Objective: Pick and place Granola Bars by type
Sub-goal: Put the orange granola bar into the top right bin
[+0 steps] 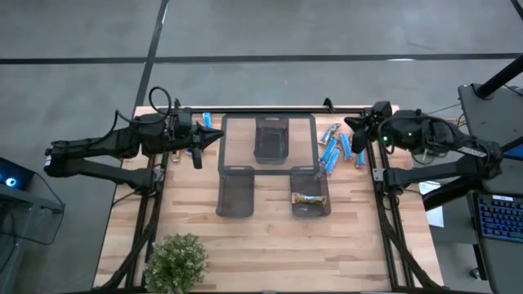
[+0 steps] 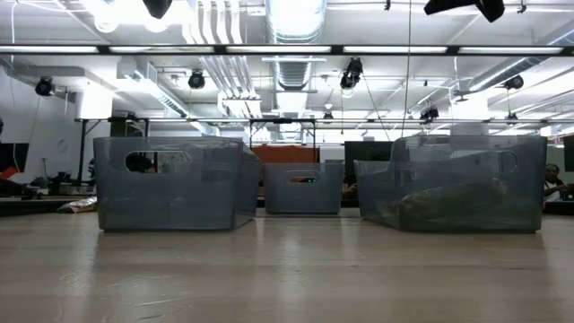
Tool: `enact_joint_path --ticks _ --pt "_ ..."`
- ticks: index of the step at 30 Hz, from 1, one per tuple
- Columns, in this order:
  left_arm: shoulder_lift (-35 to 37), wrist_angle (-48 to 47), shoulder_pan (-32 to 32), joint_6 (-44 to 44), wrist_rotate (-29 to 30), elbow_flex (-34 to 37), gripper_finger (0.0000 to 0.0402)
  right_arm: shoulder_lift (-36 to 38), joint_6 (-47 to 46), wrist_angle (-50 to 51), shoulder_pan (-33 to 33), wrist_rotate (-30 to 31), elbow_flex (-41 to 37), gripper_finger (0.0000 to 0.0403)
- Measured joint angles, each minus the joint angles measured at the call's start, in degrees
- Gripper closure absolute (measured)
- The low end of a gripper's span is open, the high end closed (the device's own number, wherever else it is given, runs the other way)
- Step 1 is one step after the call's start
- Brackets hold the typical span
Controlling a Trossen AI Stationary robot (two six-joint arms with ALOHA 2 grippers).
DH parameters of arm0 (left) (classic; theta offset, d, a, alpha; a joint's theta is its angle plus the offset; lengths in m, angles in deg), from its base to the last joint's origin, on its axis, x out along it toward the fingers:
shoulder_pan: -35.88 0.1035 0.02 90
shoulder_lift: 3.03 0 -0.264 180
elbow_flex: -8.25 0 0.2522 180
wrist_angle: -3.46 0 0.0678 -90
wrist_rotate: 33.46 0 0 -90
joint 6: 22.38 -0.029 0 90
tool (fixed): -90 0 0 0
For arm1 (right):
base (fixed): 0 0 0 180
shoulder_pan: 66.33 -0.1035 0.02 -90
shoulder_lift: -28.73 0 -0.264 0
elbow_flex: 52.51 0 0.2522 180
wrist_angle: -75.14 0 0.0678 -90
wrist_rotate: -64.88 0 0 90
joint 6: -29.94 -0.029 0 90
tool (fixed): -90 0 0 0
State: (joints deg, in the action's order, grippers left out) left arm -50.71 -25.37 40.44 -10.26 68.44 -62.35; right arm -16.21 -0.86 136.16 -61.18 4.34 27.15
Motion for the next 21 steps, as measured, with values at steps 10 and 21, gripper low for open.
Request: enact_joint_path --ticks 10,21 --pt "-0.02 0.0 0.92 0.07 0.0 0.0 0.0401 -3.32 -6.88 8.46 5.25 -7.47 2.28 0.0275" --pt "-0.02 0.0 1.01 0.37 0.0 0.0 0.0401 -11.11 -13.0 14.43 10.71 -12.35 2.24 0.0188"
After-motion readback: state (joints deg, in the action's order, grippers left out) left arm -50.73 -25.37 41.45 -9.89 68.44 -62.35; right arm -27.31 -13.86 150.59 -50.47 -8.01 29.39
